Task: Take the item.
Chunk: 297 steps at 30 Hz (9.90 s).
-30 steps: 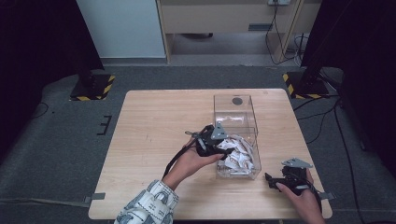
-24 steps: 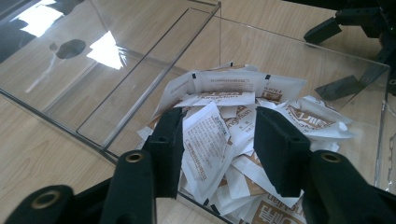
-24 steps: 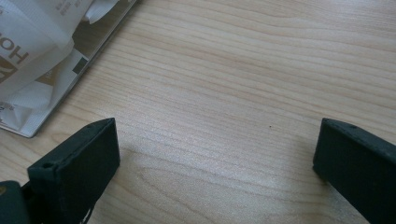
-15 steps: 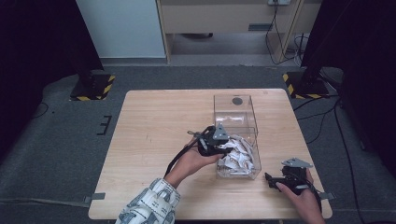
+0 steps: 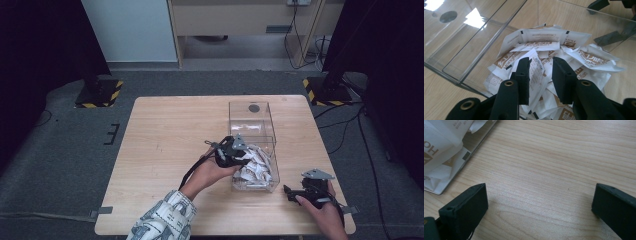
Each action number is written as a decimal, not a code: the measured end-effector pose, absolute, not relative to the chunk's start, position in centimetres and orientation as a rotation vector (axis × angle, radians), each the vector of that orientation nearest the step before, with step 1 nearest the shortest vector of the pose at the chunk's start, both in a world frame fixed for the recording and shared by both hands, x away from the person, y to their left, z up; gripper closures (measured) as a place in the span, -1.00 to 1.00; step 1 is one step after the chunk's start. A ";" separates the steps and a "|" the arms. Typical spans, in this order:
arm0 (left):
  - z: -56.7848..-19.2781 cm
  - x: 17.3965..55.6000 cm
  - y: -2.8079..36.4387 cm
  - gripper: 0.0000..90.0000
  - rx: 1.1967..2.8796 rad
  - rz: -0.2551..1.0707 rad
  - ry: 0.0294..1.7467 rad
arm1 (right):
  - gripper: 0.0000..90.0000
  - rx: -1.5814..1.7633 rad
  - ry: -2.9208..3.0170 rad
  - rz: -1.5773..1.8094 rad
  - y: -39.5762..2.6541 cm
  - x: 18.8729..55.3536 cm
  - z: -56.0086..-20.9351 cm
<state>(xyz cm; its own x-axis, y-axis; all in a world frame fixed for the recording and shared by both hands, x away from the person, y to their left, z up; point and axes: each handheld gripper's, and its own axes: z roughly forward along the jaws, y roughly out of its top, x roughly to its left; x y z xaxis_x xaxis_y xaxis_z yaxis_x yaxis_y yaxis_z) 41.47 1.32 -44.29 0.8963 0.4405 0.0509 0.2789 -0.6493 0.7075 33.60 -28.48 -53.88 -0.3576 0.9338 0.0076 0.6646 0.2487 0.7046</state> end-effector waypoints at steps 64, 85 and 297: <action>-39.9 41.2 2.7 0.99 2.193 0.236 0.472 | -0.98 1.457 2.111 0.876 -28.5 33.6 -53.9; -37.6 41.4 6.0 0.99 2.123 0.283 0.510 | -0.98 1.457 2.110 0.875 -28.4 33.6 -53.9; -47.3 43.9 13.0 -0.89 2.188 0.414 0.711 | -0.98 1.457 2.111 0.875 -28.5 33.6 -53.9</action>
<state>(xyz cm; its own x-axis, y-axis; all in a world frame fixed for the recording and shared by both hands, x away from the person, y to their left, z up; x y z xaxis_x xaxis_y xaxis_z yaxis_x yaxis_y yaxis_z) 43.93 12.95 -47.34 0.7903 0.6097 0.0616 0.3549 -0.5373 0.7651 33.64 -28.45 -53.90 -0.3567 0.9342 0.0049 0.6639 0.2497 0.7049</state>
